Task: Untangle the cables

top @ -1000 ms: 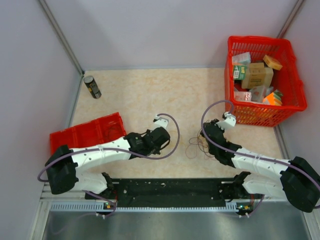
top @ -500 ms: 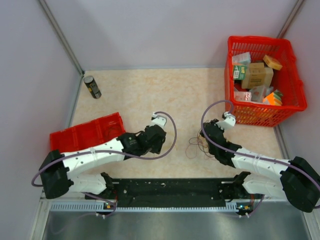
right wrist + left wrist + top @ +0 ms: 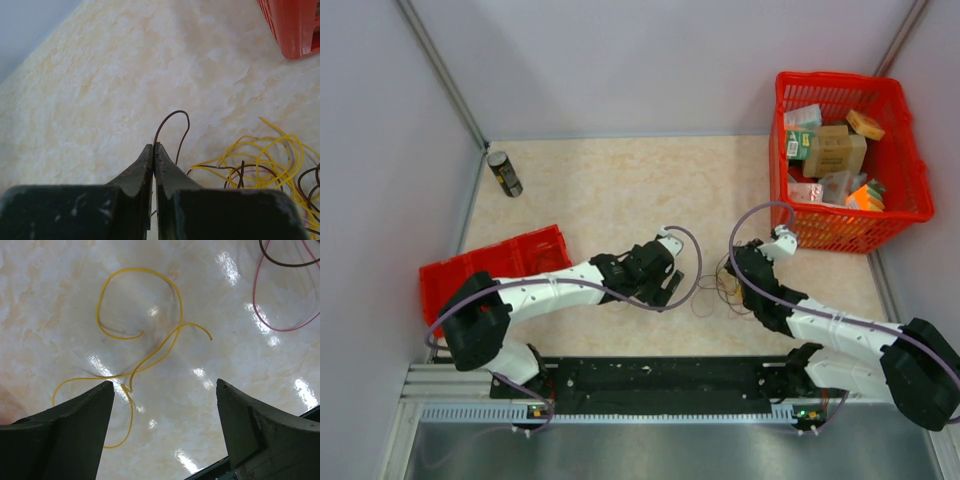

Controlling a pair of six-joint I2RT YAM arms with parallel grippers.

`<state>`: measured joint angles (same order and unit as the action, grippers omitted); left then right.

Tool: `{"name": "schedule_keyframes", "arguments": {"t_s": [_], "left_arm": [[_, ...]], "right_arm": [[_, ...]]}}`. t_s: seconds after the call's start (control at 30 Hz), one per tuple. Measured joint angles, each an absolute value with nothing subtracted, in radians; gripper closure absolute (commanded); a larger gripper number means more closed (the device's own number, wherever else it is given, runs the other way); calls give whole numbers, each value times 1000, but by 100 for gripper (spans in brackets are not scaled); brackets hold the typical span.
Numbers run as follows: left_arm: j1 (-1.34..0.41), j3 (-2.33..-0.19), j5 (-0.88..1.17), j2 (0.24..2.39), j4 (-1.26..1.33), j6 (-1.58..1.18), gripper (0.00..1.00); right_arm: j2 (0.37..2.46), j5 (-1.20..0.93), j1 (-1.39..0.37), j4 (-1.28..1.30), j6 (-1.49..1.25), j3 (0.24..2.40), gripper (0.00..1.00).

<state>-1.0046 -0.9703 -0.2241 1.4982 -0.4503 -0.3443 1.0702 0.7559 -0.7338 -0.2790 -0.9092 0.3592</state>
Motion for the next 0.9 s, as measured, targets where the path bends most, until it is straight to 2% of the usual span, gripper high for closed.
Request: {"name": "schedule_keyframes", "arguments": {"t_s": [0.2,0.27,0.33,0.37,0.43,0.57,0.6,0.8,0.9], "left_arm": [[-987,-971,-210,1584,-410,-242,14],[-979,-982,-210,1649,-398,-220,18],[-973,-995,-206,1700,-392,-208,28],[-970,-1010,-197,1714,-388,-207,33],[-967,-1032,-198,1733,-363,-208,51],[-967,-1043,-215,1761,-336,-224,93],[-968,-1043,-221,1765,-337,-234,100],[-967,-1039,-263,1762,-346,-275,100],[-955,-990,-267,1688,-368,-299,100]], "right_arm": [[1065,724,-710,-290,-910,346,100],[1065,715,-709,-294,-910,346,100],[1065,709,-707,-295,-909,346,100],[1065,705,-706,-298,-910,346,100],[1065,702,-703,-300,-910,346,100],[1065,692,-702,-301,-909,346,100],[1065,690,-702,-301,-909,346,100],[1065,683,-693,-304,-909,346,100],[1065,679,-690,-306,-909,346,100]]}}
